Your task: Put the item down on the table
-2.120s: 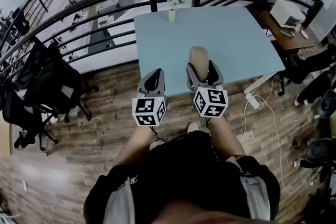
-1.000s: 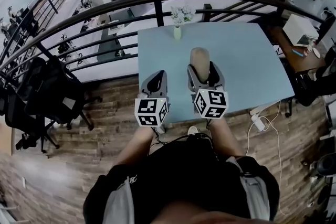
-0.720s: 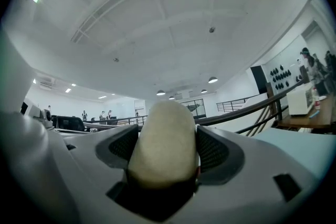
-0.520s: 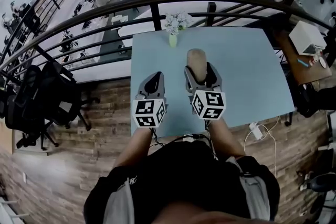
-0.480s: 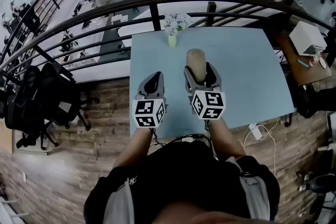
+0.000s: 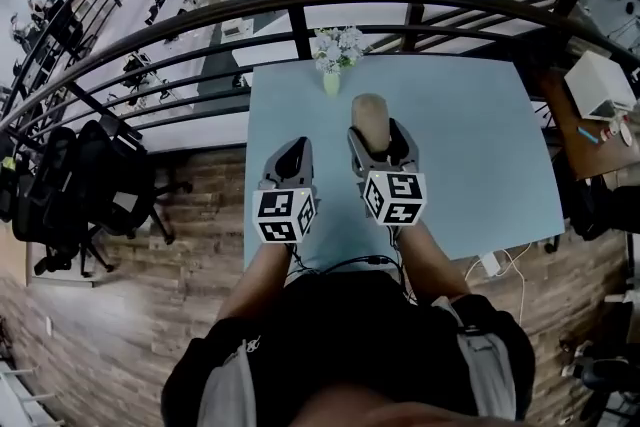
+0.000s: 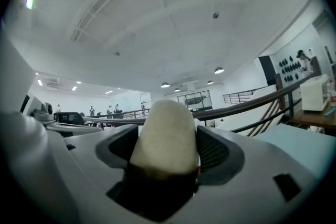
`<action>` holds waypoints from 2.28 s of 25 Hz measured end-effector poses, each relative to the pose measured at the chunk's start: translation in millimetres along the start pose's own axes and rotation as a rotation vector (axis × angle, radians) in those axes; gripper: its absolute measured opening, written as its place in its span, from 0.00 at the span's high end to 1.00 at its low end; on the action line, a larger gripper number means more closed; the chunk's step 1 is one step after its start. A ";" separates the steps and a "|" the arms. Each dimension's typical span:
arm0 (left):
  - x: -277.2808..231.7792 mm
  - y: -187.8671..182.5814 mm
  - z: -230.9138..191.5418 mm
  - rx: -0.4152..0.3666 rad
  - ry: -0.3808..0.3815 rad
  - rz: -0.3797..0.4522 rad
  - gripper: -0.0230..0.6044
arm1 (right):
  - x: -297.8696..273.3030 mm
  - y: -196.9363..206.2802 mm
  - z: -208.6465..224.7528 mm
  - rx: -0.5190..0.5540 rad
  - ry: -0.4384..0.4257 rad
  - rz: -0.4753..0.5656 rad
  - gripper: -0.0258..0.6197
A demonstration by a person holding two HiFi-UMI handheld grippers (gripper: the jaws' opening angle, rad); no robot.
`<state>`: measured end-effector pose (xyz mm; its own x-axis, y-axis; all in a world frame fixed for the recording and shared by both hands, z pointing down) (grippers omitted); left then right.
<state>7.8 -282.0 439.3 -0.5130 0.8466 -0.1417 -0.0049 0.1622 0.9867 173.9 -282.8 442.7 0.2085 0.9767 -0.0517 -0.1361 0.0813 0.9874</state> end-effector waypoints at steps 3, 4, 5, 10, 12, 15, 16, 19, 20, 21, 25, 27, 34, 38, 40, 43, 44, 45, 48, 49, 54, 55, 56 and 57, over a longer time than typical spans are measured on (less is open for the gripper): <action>-6.6 -3.6 -11.1 -0.002 -0.003 0.005 0.94 | -12.7 6.6 -0.8 0.003 0.005 -0.020 0.41; -8.8 -4.3 -14.9 -0.004 -0.005 0.006 0.94 | -17.3 8.9 -1.4 0.006 0.005 -0.027 0.41; -10.4 -3.6 -18.0 -0.004 -0.007 0.004 0.94 | -21.2 11.9 -1.9 0.009 0.006 -0.035 0.41; -12.6 4.6 -28.6 0.012 -0.017 -0.011 0.94 | -37.4 30.8 -3.9 0.016 0.010 -0.087 0.41; -12.9 5.4 -32.3 0.016 -0.022 -0.010 0.94 | -45.3 38.1 -6.1 0.024 0.006 -0.106 0.41; -13.6 8.2 -35.3 0.019 -0.027 -0.015 0.94 | -55.6 52.4 -6.9 0.028 0.006 -0.144 0.41; -13.5 8.8 -35.6 0.019 -0.029 -0.017 0.94 | -58.2 57.9 -6.4 0.028 0.007 -0.159 0.41; -11.5 9.5 -38.0 0.020 -0.040 -0.019 0.94 | -65.6 74.8 -5.8 0.025 0.008 -0.204 0.41; -10.6 9.9 -39.4 0.020 -0.045 -0.021 0.94 | -68.0 80.8 -5.7 0.025 0.008 -0.219 0.41; -9.6 10.4 -40.8 0.021 -0.050 -0.023 0.94 | -70.5 86.9 -5.5 0.025 0.009 -0.235 0.41; -4.8 11.7 -46.0 0.020 -0.068 -0.031 0.94 | -81.0 113.9 -3.6 0.010 0.007 -0.319 0.41; -1.3 13.6 -48.1 0.024 -0.079 -0.035 0.94 | -83.6 130.0 -1.8 0.015 0.008 -0.367 0.41; 8.8 16.7 -61.2 0.035 -0.122 -0.041 0.94 | -89.6 174.9 -1.5 0.038 0.024 -0.474 0.41; 12.4 22.4 -64.3 0.038 -0.133 -0.050 0.94 | -88.8 199.0 -2.9 0.059 0.020 -0.531 0.41; 13.8 23.9 -66.1 0.040 -0.138 -0.052 0.94 | -87.3 210.2 -3.3 0.065 0.019 -0.559 0.41; 15.4 23.9 -67.6 0.039 -0.143 -0.054 0.94 | -84.9 225.7 -2.0 0.061 0.022 -0.597 0.41; 15.9 23.8 -68.2 0.039 -0.145 -0.054 0.94 | -84.2 230.5 -2.0 0.061 0.021 -0.610 0.41; 16.4 23.8 -69.0 0.039 -0.147 -0.053 0.94 | -83.5 234.9 -2.4 0.063 0.020 -0.622 0.41; 18.4 23.8 -70.9 0.038 -0.152 -0.052 0.94 | -81.9 245.3 -4.6 0.069 0.014 -0.653 0.41; 19.3 23.9 -71.1 0.038 -0.153 -0.053 0.94 | -81.4 248.2 -5.0 0.069 0.014 -0.662 0.41; 22.4 25.5 -72.2 0.035 -0.158 -0.059 0.94 | -80.1 261.1 -4.6 0.069 0.015 -0.710 0.40; 22.9 25.5 -72.6 0.035 -0.158 -0.059 0.94 | -79.1 264.6 -4.1 0.054 0.020 -0.729 0.40; 23.4 25.2 -73.0 0.034 -0.159 -0.059 0.94 | -77.8 267.5 -3.4 0.035 0.028 -0.748 0.40; 24.0 24.8 -73.2 0.033 -0.159 -0.059 0.94 | -76.3 269.4 -2.5 0.018 0.038 -0.763 0.40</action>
<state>-67.4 -294.8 466.2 -0.3701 0.9044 -0.2122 -0.0017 0.2278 0.9737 118.9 -334.9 712.3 0.2048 0.6570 -0.7255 0.0478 0.7336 0.6778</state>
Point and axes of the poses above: the fingertips, and each gripper's own axes: x backward along the fingers, z to its right, y out of its underside, the point moved 4 cm from there along x, backward along the fingers
